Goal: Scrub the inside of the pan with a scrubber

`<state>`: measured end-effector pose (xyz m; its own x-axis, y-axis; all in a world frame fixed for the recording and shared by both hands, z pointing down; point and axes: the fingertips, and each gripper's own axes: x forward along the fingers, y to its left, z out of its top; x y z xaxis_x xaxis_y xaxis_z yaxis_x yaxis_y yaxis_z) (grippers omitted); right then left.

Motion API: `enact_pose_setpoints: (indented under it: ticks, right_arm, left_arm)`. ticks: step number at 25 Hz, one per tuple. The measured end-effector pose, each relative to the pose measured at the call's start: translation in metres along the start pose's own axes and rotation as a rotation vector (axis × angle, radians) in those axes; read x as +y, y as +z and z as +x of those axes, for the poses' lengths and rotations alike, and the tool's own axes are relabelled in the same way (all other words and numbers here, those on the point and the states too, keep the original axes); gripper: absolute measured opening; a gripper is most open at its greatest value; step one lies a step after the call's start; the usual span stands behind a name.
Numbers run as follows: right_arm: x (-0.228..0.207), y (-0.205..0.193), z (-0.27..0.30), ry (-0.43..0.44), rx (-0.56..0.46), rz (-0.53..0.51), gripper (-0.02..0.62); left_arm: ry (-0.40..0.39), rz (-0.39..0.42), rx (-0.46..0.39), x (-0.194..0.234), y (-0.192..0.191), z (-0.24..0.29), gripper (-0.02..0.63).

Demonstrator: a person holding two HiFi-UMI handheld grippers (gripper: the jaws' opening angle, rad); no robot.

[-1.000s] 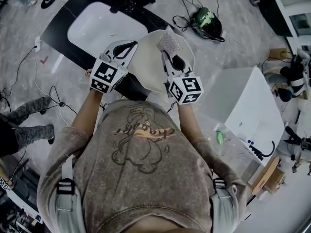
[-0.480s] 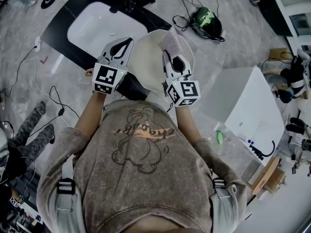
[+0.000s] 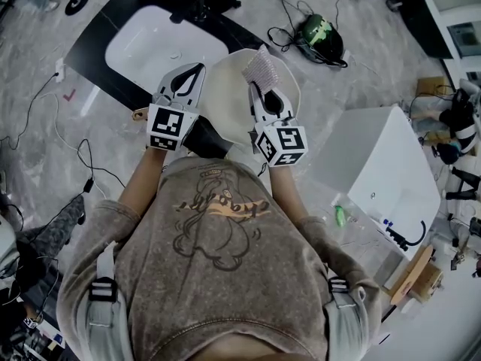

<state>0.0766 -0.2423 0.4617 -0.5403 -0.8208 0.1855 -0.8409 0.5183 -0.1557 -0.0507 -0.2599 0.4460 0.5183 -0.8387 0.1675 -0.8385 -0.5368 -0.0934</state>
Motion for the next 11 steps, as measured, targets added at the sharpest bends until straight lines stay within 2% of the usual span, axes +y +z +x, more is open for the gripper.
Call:
enact_pose_setpoints:
  ticks: [11]
  right_arm:
    - [-0.0004, 0.0019, -0.0027, -0.033, -0.009, -0.001, 0.083]
  left_arm:
    - [0.004, -0.007, 0.011, -0.0025, -0.0033, -0.0044, 0.017]
